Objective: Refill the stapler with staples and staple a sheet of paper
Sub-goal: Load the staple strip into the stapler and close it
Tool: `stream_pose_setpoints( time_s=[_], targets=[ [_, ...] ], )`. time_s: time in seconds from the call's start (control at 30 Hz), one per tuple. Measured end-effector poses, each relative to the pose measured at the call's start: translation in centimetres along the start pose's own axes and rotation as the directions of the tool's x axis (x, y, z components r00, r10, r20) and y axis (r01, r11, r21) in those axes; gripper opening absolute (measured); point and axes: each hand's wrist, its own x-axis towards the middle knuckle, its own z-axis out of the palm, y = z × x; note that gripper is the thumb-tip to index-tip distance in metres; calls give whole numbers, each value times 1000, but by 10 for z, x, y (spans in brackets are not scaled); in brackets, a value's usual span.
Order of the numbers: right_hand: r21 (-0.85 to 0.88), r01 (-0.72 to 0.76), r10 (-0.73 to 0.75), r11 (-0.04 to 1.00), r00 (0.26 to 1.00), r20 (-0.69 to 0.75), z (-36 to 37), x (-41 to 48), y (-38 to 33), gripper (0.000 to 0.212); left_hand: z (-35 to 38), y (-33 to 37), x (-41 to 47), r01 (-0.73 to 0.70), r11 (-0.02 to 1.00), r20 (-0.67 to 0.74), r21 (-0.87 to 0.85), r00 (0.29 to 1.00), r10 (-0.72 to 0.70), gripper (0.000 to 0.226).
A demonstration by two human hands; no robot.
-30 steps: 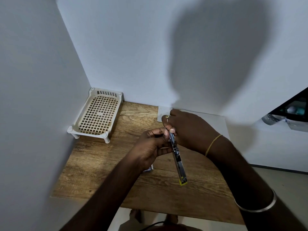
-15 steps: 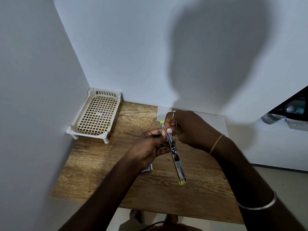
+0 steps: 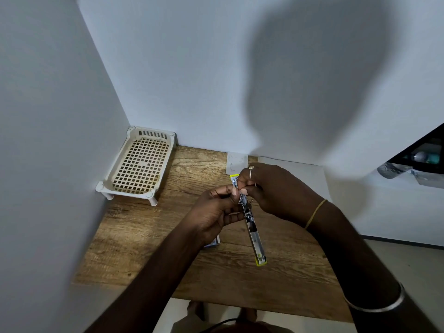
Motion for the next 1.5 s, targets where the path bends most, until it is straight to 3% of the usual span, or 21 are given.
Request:
stream_pose_setpoints(
  time_s=[0.33, 1.07, 1.23, 1.5],
  targets=[
    [-18, 8, -7, 1000, 997, 83, 0, -6, 2, 5, 4, -3, -5, -6, 1000, 24, 22, 1000, 5, 7],
    [-149, 37, -21, 988, 994, 107, -8, -9, -9, 12, 5, -6, -5, 13, 1000, 9, 3, 1000, -13, 15],
    [-139, 49, -40, 989, 997, 61, -9, -12, -9, 8, 5, -6, -4, 19, 1000, 7, -5, 1000, -19, 19],
    [-95, 19, -8, 995, 993, 114, -8, -11, -10, 12, 5, -9, -4, 24, 1000, 7, -6, 1000, -24, 10]
  ],
)
